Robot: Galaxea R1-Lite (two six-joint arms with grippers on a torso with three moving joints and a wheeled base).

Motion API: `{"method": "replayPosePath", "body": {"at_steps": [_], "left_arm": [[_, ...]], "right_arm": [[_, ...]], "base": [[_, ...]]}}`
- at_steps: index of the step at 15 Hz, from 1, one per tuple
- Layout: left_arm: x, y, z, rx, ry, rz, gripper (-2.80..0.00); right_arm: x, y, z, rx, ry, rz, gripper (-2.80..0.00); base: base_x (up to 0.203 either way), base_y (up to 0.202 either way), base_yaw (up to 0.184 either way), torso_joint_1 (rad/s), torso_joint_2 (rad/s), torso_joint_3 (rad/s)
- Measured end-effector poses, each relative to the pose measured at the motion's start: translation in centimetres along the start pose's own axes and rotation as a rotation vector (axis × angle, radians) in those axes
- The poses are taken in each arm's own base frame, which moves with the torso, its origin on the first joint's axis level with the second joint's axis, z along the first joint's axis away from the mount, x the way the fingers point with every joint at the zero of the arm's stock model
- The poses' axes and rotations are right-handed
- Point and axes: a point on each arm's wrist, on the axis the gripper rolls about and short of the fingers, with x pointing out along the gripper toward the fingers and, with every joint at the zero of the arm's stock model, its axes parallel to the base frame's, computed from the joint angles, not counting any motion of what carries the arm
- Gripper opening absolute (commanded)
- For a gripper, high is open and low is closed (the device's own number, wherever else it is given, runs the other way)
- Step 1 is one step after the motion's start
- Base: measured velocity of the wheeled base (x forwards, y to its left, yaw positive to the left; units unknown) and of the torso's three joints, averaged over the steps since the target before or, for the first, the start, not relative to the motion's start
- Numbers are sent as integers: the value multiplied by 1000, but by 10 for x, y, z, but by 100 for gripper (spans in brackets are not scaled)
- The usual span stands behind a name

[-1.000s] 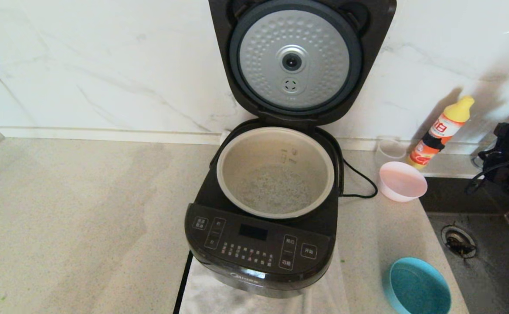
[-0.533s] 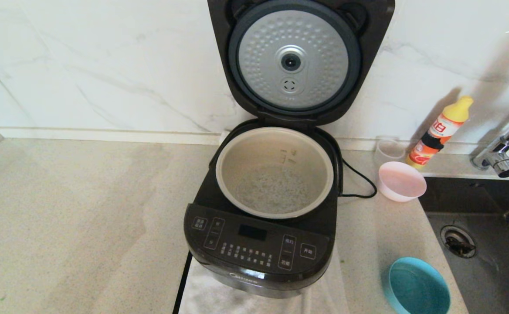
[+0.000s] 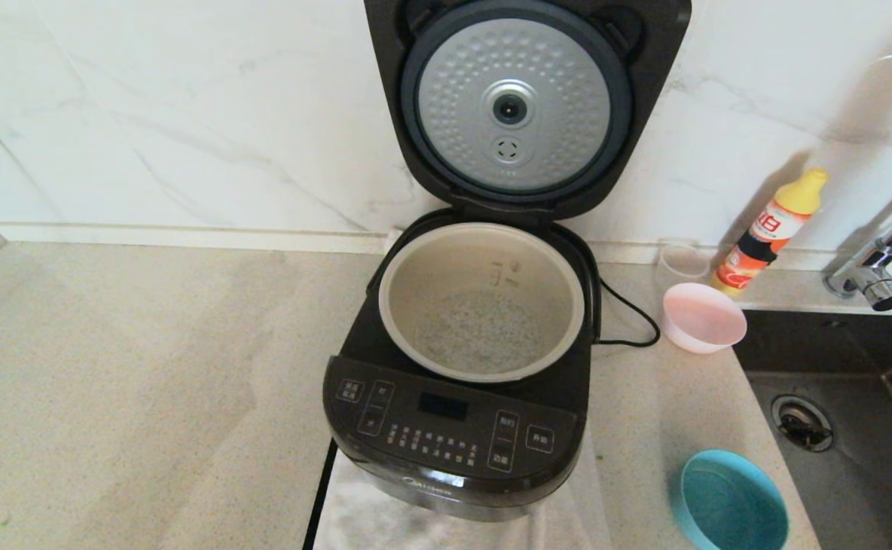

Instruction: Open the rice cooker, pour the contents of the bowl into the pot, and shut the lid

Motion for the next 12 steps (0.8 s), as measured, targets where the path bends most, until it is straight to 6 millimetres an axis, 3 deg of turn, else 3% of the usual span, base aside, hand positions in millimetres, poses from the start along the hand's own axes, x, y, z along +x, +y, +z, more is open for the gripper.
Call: {"method": "replayPosePath", "body": {"at_steps": [3, 7, 12], "left_arm": [[0, 0, 0, 0, 0, 0, -280], [0, 0, 0, 0, 0, 1, -280], [0, 0, 0, 0, 0, 0, -280]], "right_arm": [[-26, 16, 28, 61, -51, 150, -280], [-46, 12, 89, 227, -82, 269, -280], [-38, 6, 150, 505, 41, 477, -280]], "base": [[0, 0, 0, 0, 0, 0], [0, 0, 0, 0, 0, 0], [0, 0, 0, 0, 0, 0]]}}
